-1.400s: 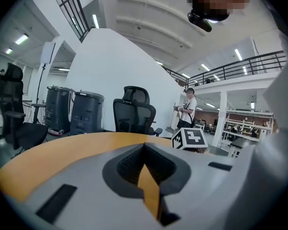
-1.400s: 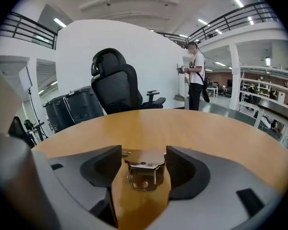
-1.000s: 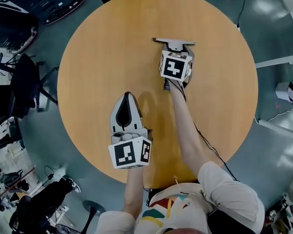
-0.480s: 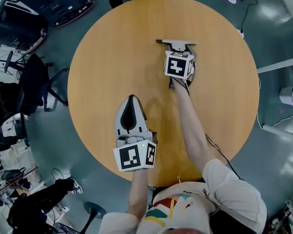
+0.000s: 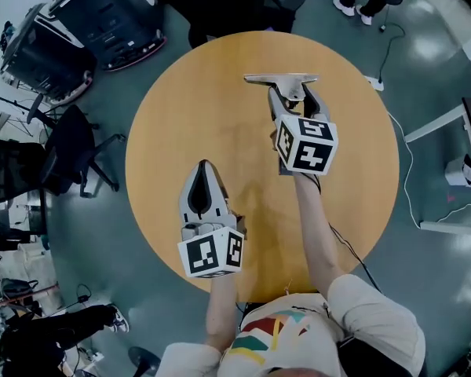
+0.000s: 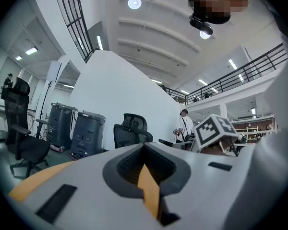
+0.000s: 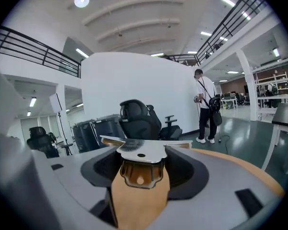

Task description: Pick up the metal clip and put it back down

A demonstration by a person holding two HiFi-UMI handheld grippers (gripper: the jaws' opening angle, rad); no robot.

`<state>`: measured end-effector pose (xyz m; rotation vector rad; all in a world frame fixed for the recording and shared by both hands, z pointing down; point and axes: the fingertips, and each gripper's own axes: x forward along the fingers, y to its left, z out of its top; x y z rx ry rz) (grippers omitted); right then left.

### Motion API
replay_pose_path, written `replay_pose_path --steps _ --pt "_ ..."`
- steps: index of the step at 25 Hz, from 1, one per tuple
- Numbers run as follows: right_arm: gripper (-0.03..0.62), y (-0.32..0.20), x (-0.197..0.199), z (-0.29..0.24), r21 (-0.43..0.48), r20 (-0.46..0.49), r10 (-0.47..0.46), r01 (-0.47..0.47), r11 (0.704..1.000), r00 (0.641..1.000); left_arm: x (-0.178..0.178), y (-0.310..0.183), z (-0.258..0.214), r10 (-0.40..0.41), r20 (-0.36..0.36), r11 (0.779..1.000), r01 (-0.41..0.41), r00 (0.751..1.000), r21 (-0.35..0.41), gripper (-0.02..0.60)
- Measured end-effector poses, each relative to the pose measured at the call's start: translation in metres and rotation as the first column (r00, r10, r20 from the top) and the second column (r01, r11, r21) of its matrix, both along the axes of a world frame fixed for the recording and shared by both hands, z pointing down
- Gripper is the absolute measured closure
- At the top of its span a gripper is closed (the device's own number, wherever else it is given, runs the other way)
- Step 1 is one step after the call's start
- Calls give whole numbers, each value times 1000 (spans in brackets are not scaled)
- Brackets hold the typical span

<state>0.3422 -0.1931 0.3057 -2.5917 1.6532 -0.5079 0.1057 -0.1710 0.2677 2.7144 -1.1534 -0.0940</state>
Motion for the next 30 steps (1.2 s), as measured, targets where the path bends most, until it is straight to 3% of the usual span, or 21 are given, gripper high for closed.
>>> replay_pose_path --steps 6,13,22,28,30 --pt "322 95 -52 -69 86 -78 -75 82 993 994 -22 40 -43 -18 -32 999 19 999 40 538" --pt "322 182 -119 -96 140 -88 -170 181 974 982 -32 83 -76 -2 -48 998 5 999 70 538" --pt "322 190 -164 -91 138 -118 -231 246 959 966 -39 91 -72 25 -50 996 -21 998 81 538" --pt "322 191 -167 -91 126 -144 -240 258 958 960 -43 91 -66 0 -17 995 1 1000 96 538" --pt "322 190 -166 -90 119 -142 -244 262 958 959 -46 91 -69 1 -51 996 4 999 93 538"
